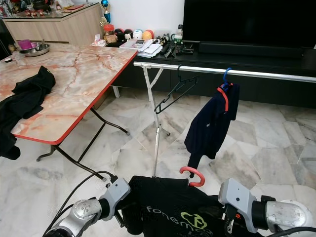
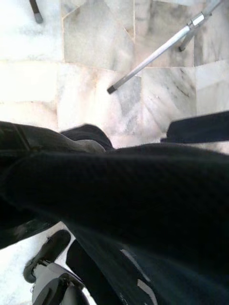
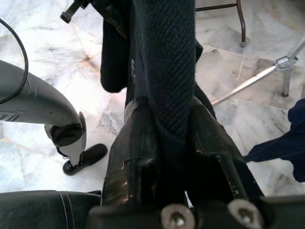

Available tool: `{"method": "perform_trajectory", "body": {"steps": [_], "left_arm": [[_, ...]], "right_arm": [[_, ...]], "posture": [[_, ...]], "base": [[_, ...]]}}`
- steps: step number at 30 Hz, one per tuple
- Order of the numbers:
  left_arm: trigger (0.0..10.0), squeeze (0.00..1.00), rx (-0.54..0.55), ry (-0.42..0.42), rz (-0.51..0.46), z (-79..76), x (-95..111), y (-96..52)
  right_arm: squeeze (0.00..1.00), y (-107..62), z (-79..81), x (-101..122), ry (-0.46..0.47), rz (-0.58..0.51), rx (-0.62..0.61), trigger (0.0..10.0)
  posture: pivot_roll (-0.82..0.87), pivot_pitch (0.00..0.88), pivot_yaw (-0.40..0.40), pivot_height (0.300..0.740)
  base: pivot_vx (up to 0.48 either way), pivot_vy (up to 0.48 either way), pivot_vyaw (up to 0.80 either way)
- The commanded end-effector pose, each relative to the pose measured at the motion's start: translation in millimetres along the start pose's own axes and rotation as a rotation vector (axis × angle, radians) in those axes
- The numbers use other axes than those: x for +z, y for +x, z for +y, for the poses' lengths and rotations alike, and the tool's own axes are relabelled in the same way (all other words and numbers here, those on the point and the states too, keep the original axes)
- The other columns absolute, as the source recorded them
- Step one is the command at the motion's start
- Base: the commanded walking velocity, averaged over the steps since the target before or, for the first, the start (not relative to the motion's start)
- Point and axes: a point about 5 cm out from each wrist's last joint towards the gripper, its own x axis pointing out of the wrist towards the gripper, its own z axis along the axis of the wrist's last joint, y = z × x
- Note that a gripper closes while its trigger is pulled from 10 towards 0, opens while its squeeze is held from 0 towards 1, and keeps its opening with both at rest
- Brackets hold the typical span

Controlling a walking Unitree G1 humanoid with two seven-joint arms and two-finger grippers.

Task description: Hang hanger

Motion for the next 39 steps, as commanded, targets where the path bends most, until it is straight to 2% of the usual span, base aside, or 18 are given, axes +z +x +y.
{"method": "perform_trajectory", "body": {"steps": [1, 5, 6, 7, 11, 16, 21, 22, 25, 26, 29, 30, 31, 32, 33, 34, 35, 39], "left_arm": [[0.0, 0.0, 0.017, -0.018, 0.033, 2.3, -8.2, -4.2], [0.0, 0.0, 0.037, -0.027, 0.031, 5.2, -8.4, -5.5], [0.0, 0.0, 0.071, -0.02, 0.064, 10.1, -12.0, -8.3], [0.0, 0.0, 0.071, -0.02, 0.064, 10.1, -12.0, -8.3], [0.0, 0.0, 0.145, 0.001, 0.196, 18.1, -26.1, -15.0], [0.0, 0.0, 0.166, -0.009, 0.287, 18.2, -37.4, -18.8], [0.0, 0.0, 0.116, 0.019, 0.288, 14.9, -36.8, -17.7], [0.0, 0.0, 0.084, 0.018, 0.301, 12.5, -37.0, -16.6], [0.0, 0.0, -0.011, 0.048, 0.315, 5.0, -37.1, -14.5], [0.0, 0.0, -0.058, 0.068, 0.314, 1.2, -36.1, -13.2], [0.0, 0.0, -0.105, 0.074, 0.29, -2.5, -31.6, -10.2], [1.2, 0.0, -0.11, 0.095, 0.277, -2.6, -28.7, -9.0], [1.2, 0.0, -0.111, 0.11, 0.269, -2.5, -26.8, -8.3], [10.0, 0.0, -0.088, 0.127, 0.241, -0.1, -21.7, -6.7], [10.0, 0.0, -0.075, 0.125, 0.229, 1.2, -19.6, -6.1], [10.0, 0.2, -0.039, 0.128, 0.193, 6.0, -13.5, -5.5], [10.0, 1.0, -0.031, 0.125, 0.184, 7.7, -12.0, -5.7], [10.0, 1.0, -0.078, 0.124, 0.165, 13.5, -7.4, -10.0]], "right_arm": [[0.0, 2.2, -2.9, 5.2, -0.024, -0.022, -0.018, 10.0], [0.0, 3.0, -7.1, 4.2, -0.028, -0.012, -0.057, 10.0], [0.0, 3.5, -18.6, -2.4, -0.029, 0.04, -0.159, 10.0], [0.0, 3.5, -18.6, -2.4, -0.029, 0.04, -0.159, 10.0], [0.0, 0.0, -37.9, -12.5, 0.032, 0.102, -0.343, 10.0], [0.0, -0.3, -47.4, -16.9, 0.087, 0.118, -0.449, 10.0], [0.0, 1.6, -54.4, -17.5, 0.127, 0.102, -0.534, 10.0], [0.0, 2.2, -60.1, -16.5, 0.145, 0.084, -0.596, 10.0], [0.0, 3.5, -67.2, -13.0, 0.172, 0.042, -0.665, 10.0], [0.0, 5.9, -68.9, -8.3, 0.179, 0.006, -0.677, 10.0], [0.0, 12.2, -64.3, -4.6, 0.189, -0.021, -0.624, 10.0], [0.0, 15.7, -60.9, -4.9, 0.17, -0.01, -0.589, 10.0], [0.0, 17.9, -58.7, -5.4, 0.155, 0.0, -0.568, 10.0], [0.0, 20.8, -55.9, -7.2, 0.139, 0.017, -0.541, 10.0], [0.0, 21.4, -55.4, -7.9, 0.139, 0.021, -0.536, 10.0], [0.0, 22.6, -54.2, -10.6, 0.138, 0.036, -0.522, 10.0], [0.0, 22.7, -53.9, -12.1, 0.134, 0.045, -0.517, 10.0], [0.0, 24.0, -53.8, -21.2, 0.122, 0.088, -0.492, 10.0]], "posture": [[-0.04, 0.032, 0.06, 0.74], [-0.04, 0.035, 0.06, 0.74], [-0.04, 0.039, 0.06, 0.74], [-0.04, 0.039, 0.06, 0.74], [-0.04, 0.047, 0.058, 0.74], [-0.04, 0.05, 0.059, 0.74], [-0.03, 0.052, 0.056, 0.74], [-0.03, 0.053, 0.057, 0.74], [-0.03, 0.052, 0.055, 0.74], [-0.03, 0.052, 0.054, 0.74], [-0.03, 0.054, 0.053, 0.74], [-0.03, 0.054, 0.051, 0.74], [-0.03, 0.054, 0.051, 0.74], [-0.03, 0.054, 0.049, 0.74], [-0.03, 0.054, 0.049, 0.74], [-0.03, 0.056, 0.049, 0.74], [-0.03, 0.056, 0.047, 0.74], [-0.03, 0.056, 0.043, 0.74]], "base": [[0.0, 0.0, 0.0], [0.0, 0.0, 0.0], [0.0, 0.0, 0.0], [0.0, 0.0, 0.0], [0.0, 0.0, 0.0], [0.0, 0.0, 0.0], [0.0, 0.0, 0.0], [0.0, 0.0, 0.0], [0.0, 0.0, 0.0], [0.0, 0.0, 0.0], [0.0, 0.0, 0.0], [0.0, 0.0, 0.0], [0.0, 0.0, 0.0], [0.0, 0.0, 0.0], [0.0, 0.0, 0.0], [0.0, 0.0, 0.0], [0.0, 0.0, 0.0], [0.0, 0.0, 0.0]]}}
